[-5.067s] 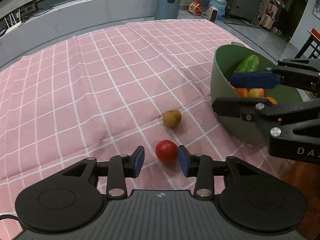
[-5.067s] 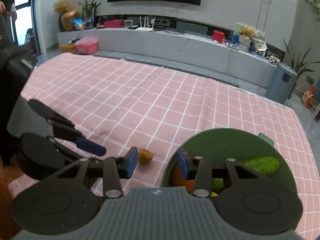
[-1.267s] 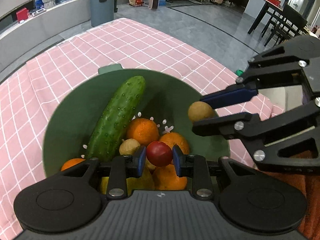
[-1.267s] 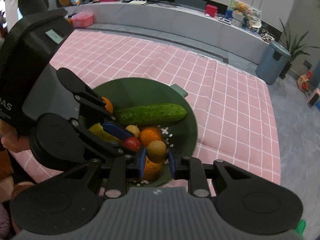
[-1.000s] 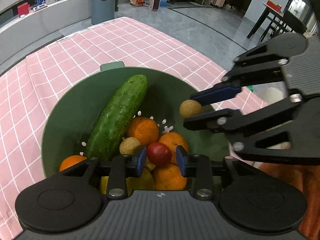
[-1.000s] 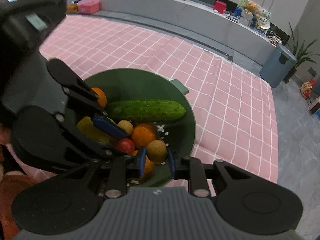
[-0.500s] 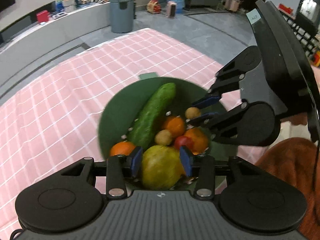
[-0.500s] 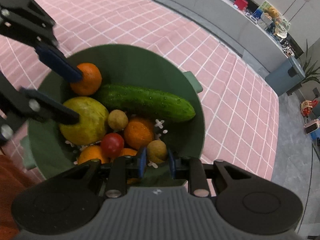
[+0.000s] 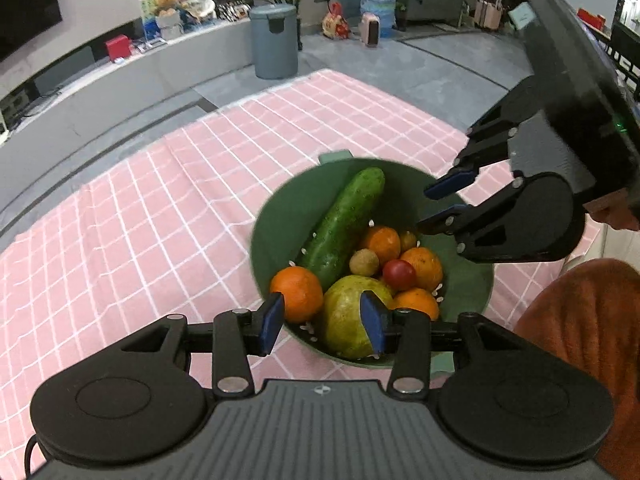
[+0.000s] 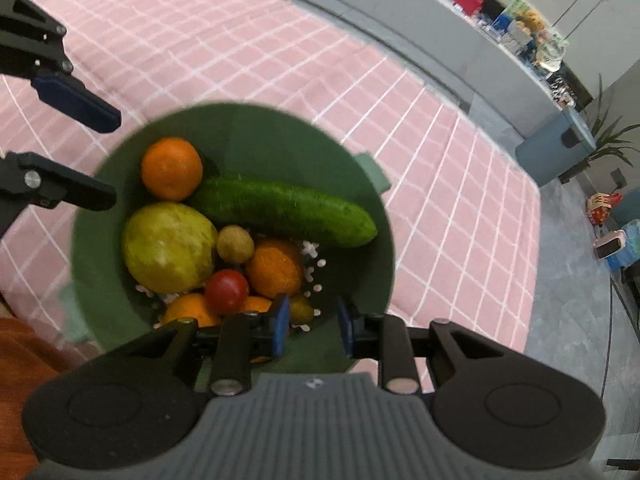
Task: Organize fruits
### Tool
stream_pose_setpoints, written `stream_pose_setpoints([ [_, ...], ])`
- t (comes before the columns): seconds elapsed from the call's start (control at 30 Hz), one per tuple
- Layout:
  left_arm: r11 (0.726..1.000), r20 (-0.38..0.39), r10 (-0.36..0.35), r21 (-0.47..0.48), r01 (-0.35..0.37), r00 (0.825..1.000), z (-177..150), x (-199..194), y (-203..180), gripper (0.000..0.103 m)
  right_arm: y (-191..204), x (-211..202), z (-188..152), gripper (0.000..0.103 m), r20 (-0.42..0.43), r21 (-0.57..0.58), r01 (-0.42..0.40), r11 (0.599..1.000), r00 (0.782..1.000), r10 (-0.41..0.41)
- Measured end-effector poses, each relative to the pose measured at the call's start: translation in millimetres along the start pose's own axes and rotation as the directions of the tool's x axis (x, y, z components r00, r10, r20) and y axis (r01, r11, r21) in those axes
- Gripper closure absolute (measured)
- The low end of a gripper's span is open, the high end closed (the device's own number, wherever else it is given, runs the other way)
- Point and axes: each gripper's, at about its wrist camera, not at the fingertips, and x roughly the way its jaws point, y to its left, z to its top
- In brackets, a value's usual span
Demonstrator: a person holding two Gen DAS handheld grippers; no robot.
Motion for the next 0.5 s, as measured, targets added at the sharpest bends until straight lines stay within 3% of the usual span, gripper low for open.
stream_pose_setpoints([
  [0.1, 0.999, 0.038, 0.034, -0.009, -0.033, 0.999, 0.8, -21.3, 0.8, 0.05, 3.5, -29.6, 3.6, 0.07, 0.048, 0.036, 0.019, 0.999, 0.999, -0.021],
  [0.2, 0.996, 0.084, 0.085, -0.019, -0.084, 0.993, 0.8, -50.8, 1.2, 0.049, 9.0, -65.2, 4.9, 0.066, 0.114, 0.087, 0.029, 0.996, 0.993, -0.039],
  [0.27, 0.993, 0.109, 0.119, -0.031, -0.117, 0.987, -1.2, -69.4, 1.6, 0.043, 12.7, -88.0, 4.5, 0.057, 0.157, 0.134, 0.03, 0.99, 0.986, -0.051],
  [0.5, 0.974, 0.234, 0.227, -0.074, -0.215, 0.945, -22.3, -135.2, -6.5, 0.029, 30.4, -165.6, -13.0, 0.028, 0.338, 0.354, -0.018, 0.935, 0.935, -0.11],
])
